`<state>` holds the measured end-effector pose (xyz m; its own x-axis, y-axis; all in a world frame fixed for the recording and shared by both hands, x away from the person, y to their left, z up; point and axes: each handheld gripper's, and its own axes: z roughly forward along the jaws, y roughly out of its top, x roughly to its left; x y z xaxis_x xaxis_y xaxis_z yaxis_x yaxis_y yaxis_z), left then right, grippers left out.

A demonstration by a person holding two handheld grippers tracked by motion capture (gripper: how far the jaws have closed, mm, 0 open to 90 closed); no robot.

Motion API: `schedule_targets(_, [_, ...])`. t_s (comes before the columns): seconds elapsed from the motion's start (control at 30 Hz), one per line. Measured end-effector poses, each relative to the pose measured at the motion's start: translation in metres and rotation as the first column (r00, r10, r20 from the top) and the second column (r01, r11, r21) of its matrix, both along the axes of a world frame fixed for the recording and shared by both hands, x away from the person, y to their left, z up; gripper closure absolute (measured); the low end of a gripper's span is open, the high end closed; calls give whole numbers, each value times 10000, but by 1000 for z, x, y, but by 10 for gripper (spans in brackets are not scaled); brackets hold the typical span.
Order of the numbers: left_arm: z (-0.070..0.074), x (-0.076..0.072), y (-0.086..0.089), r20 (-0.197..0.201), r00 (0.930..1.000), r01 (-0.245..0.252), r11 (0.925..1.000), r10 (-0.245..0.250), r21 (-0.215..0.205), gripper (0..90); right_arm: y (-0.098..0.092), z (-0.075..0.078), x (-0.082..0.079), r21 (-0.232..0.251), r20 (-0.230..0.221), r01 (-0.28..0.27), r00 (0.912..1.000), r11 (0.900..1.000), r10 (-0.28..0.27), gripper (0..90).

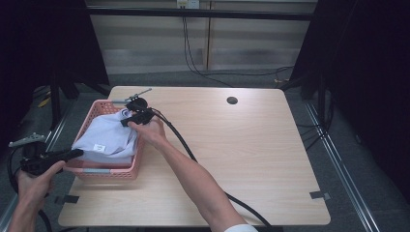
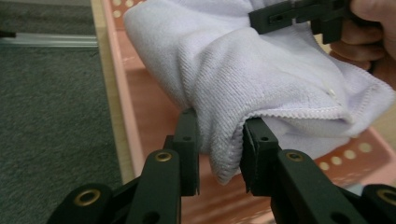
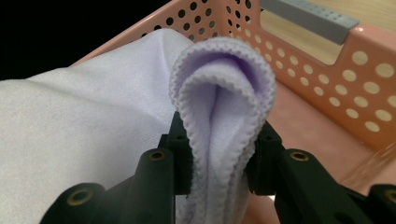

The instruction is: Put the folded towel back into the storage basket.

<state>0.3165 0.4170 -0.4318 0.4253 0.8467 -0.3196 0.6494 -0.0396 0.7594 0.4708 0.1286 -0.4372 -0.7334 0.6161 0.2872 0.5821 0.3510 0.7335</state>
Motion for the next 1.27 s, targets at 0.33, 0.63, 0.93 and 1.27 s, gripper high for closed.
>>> schedule_targets(0.33, [-11,1,-10,-304,9993,244,9973,-223,690,527,2,-16,1,-339,354,206,9992,9992,-194,340])
schedule_targets(0.63, [17,-13,-33,623,9971,379,9946,-441,965,346,-33,13,-9,393,1066,-687,9922,9969,642,314])
schedule_targets(0.93, [32,-37,-83,1324,9896,471,9961,-567,743,350,-126,30,-42,973,1541,-554,9873,9937,400,317])
schedule_targets(1.27, [18,-58,-156,1501,9747,1587,9856,-1659,587,350,-211,25,-99,1037,1808,-229,9835,9943,38,310])
